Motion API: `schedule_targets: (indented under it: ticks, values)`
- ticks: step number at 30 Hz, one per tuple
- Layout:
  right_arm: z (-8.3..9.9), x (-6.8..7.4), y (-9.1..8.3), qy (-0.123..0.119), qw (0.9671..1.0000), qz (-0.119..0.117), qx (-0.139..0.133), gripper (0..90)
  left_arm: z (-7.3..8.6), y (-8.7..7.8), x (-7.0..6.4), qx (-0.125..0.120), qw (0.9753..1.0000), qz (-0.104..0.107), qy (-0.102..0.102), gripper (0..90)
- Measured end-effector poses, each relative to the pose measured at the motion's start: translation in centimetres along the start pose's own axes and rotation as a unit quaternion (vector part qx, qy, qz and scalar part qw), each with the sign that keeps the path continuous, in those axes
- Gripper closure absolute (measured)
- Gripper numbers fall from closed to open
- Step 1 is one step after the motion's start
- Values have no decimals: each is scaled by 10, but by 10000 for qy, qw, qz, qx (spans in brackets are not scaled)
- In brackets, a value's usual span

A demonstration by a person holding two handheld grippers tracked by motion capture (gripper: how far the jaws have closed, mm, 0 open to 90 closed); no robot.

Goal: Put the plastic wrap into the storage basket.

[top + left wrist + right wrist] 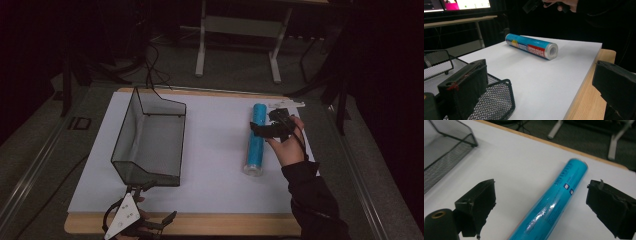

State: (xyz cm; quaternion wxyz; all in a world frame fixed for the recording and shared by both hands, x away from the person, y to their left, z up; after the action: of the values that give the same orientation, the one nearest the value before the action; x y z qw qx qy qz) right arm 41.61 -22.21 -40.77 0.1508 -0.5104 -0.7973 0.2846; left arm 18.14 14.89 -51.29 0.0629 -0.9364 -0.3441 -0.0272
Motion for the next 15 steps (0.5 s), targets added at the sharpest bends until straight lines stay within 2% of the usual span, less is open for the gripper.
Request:
schedule_targets:
  ticks: [3,5,8,13,15]
  values:
    - [-2,-3,10,172,9997,114,96,92,0,0,0,1,10000,4,1,8]
    - [-3,-6,17,353,9991,101,221,93,0,0,0,3,10000,11,2,8]
    - [-2,-9,26,486,9978,220,382,104,0,0,0,4,10000,19,7,8]
    - [0,-13,46,794,9935,319,751,124,0,0,0,12,10000,29,8,8]
    - [2,-16,53,918,9918,353,822,125,0,0,0,15,10000,33,2,8]
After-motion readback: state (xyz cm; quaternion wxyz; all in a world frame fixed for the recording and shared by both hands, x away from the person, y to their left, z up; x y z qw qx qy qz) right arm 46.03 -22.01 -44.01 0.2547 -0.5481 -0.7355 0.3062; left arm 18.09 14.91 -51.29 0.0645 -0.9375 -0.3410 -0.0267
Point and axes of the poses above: each handheld gripper's, and its own axes: y roughly forward along the jaws, z roughly out of its underside, x roughly to its left, the point moved 2 cm from there along y, roughly forward along the jaws, and after that the axes turned 2 degrees about -x, right-handed, at the moved point
